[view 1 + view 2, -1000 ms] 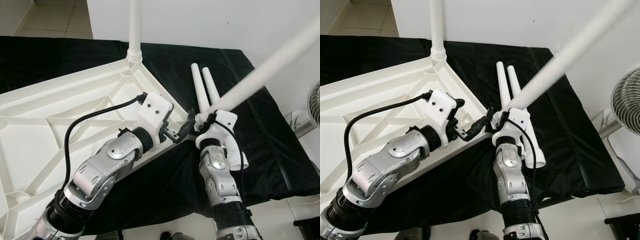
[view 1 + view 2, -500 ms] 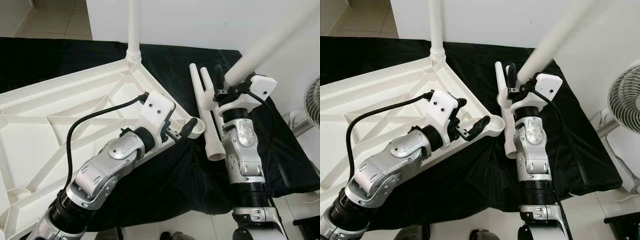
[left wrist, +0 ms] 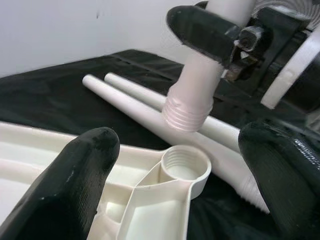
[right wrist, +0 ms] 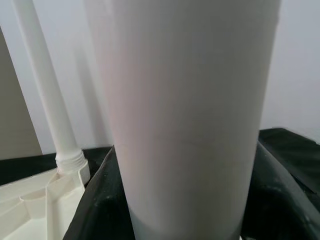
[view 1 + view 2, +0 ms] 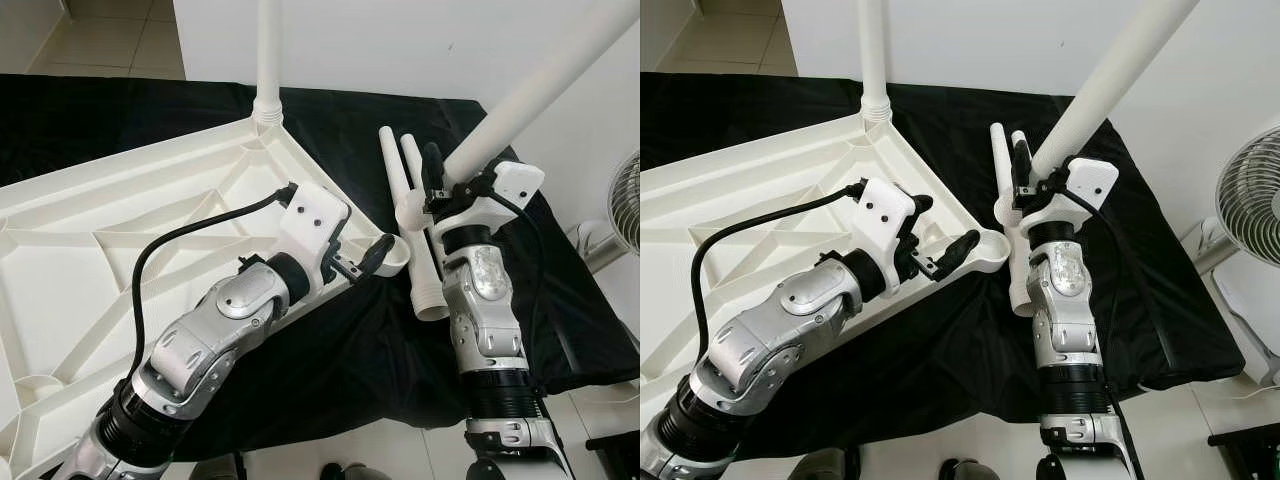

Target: Building children table

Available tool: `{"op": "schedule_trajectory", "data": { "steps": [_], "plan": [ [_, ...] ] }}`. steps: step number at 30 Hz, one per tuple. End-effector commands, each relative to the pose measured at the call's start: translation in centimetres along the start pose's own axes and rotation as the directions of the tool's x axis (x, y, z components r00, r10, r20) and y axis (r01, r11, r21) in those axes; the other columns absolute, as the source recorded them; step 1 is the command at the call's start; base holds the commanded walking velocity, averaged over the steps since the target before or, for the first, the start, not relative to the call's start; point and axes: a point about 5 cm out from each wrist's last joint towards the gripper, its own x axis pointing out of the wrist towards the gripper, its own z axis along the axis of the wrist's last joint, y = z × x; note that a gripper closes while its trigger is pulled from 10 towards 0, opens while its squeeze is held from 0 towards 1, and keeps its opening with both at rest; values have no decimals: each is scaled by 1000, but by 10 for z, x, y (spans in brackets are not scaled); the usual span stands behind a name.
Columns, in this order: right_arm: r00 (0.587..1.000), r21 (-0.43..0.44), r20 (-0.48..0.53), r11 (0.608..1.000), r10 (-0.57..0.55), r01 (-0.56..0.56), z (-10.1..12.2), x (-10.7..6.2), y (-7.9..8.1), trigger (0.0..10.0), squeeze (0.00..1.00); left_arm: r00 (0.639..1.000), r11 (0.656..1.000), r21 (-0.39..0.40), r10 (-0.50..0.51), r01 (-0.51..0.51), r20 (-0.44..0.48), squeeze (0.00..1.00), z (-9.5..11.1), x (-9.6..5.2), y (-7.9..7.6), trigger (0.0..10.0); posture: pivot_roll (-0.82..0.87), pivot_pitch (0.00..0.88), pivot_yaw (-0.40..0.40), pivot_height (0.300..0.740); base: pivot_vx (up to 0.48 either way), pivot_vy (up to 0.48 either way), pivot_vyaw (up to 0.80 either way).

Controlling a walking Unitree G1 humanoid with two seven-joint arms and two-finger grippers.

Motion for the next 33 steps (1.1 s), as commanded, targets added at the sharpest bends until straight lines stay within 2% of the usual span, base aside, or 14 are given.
{"op": "schedule_trajectory", "data": {
  "steps": [1, 7, 8, 9, 13, 15, 16, 18, 19, 20, 22, 24, 26, 33],
  "plan": [
    [999, 2, -41, 1000, 18, -18, -6, -3, -2, 10000, 0, 986, 986, -12, -165, 165, 2, 1000, 0, 0, -7, 10000, 104, 164, -86, 740, 0, 0, 0],
    [979, 4, -139, 989, 147, -148, -14, -4, 5, 10000, 0, 977, 977, 22, -211, 210, 32, 1000, 9, 5, 0, 10000, 107, 155, -91, 740, 0, 0, 0],
    [962, -22, -188, 979, 196, -204, -17, -5, 6, 10000, 0, 973, 973, 33, -229, 228, 40, 24, 12, 6, 2, 10000, 104, 153, -91, 740, 0, 0, 0],
    [941, -53, -240, 964, 240, -259, -20, -6, 7, 10000, 0, 967, 967, 42, -251, 249, 49, 24, 15, 6, 3, 10000, 104, 153, -91, 740, 0, 0, 0],
    [938, -59, -246, 962, 244, -265, -21, -6, 7, 10000, 0, 965, 966, 42, -256, 254, 51, 24, 15, 6, 3, 10000, 104, 153, -91, 740, 0, 0, 0],
    [917, -36, -269, 949, 294, -315, -23, -10, 7, 10000, 0, 952, 955, 17, -297, 297, 76, 0, 21, 5, 2, 10000, 98, 144, -89, 740, 0, 0, 0],
    [889, -15, -288, 927, 356, -376, -23, -13, 7, 10000, 0, 935, 939, -7, -340, 342, 105, 0, 29, 4, 2, 10000, 98, 144, -89, 740, 0, 0, 0],
    [889, -15, -288, 927, 356, -376, -23, -13, 7, 10000, 0, 935, 939, -7, -340, 342, 105, 0, 29, 4, 2, 10000, 98, 144, -89, 740, 0, 0, 0],
    [856, -4, -296, 896, 424, -445, -22, -16, 7, 10000, 0, 909, 915, -52, -390, 401, 150, 0, 39, 4, 2, 10000, 95, 133, -90, 740, 0, 0, 0],
    [856, -4, -296, 896, 424, -445, -22, -16, 7, 10000, 0, 909, 915, -52, -390, 401, 150, 0, 39, 4, 2, 10000, 95, 133, -90, 740, 0, 0, 0],
    [814, 22, -297, 855, 500, -518, -17, -19, 5, 10000, 0, 864, 872, -91, -452, 480, 222, 0, 55, 4, 3, 10000, 91, 123, -90, 740, 0, 0, 0],
    [814, 22, -297, 855, 500, -518, -17, -19, 5, 10000, 0, 864, 872, -91, -452, 480, 222, 0, 55, 4, 3, 10000, 91, 123, -90, 740, 0, 0, 0],
    [798, 29, -285, 836, 532, -547, -11, -17, 4, 10000, 0, 837, 851, -90, -482, 518, 260, 0, 66, 5, 3, 10000, 91, 115, -91, 740, 0, 0, 0],
    [776, 32, -272, 811, 569, -584, -2, -11, 3, 10000, 0, 815, 840, -58, -503, 539, 288, 0, 78, 9, 5, 10000, 92, 106, -92, 740, 0, 0, 0]
  ]
}}
